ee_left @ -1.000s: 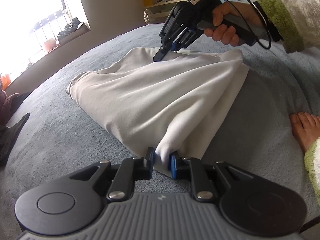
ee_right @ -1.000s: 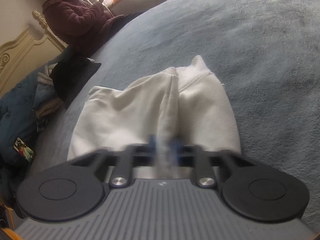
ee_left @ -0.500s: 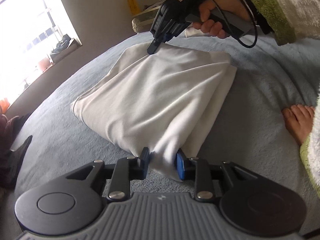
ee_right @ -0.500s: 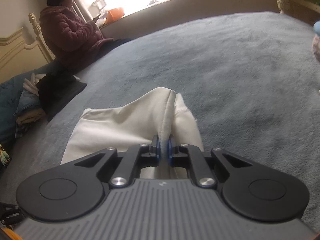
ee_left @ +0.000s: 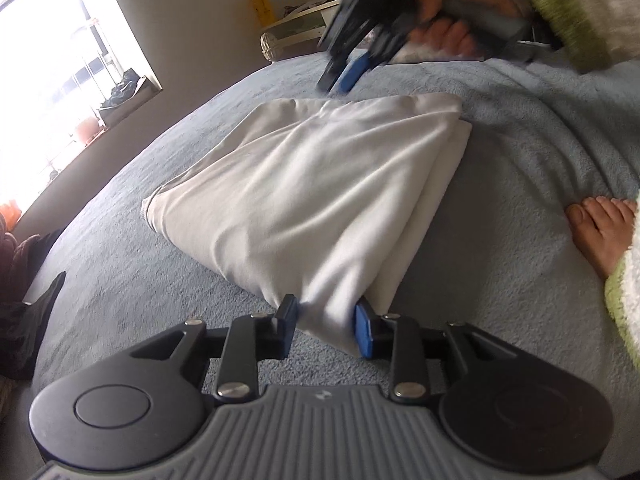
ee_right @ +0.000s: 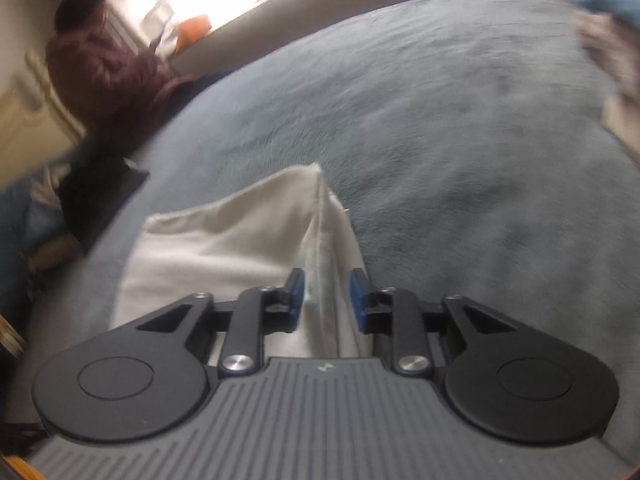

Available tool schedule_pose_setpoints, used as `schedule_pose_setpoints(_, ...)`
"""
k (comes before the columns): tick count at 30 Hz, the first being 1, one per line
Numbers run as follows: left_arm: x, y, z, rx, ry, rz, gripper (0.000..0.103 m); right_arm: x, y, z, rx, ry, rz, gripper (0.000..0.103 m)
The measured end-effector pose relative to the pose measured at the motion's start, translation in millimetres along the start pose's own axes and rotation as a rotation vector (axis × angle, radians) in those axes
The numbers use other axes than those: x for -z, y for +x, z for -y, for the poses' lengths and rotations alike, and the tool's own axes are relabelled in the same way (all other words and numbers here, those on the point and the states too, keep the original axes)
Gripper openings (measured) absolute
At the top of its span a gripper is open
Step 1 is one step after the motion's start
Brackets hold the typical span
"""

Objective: Fold clothes

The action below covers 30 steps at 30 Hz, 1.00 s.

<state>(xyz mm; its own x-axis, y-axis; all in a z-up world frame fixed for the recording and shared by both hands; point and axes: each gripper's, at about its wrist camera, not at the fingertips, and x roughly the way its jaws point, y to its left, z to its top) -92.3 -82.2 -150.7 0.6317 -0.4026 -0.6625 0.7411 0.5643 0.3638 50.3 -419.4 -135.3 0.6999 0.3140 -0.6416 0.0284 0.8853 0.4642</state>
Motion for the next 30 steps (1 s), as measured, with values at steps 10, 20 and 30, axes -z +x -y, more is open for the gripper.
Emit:
schedule_pose_setpoints(10,-1.0,-3.2,17.5,-0.071,0.091,0.028,0.033,87.1,-72.1,47.5,-0.005,0.325,-0.076,0.051)
schedule_pose_setpoints(20,0.1,-9.9,22.9,-0.116,0.098,0.061,0.008,112.5,-64.6,40.2,-0.033,0.360,-0.057,0.011)
schedule_pose_setpoints(30,9.4,-21.8,2.1,-0.092,-0.044,0.072,0.007,123.8,-76.4,21.5,-0.080,0.353,-0.026,0.008)
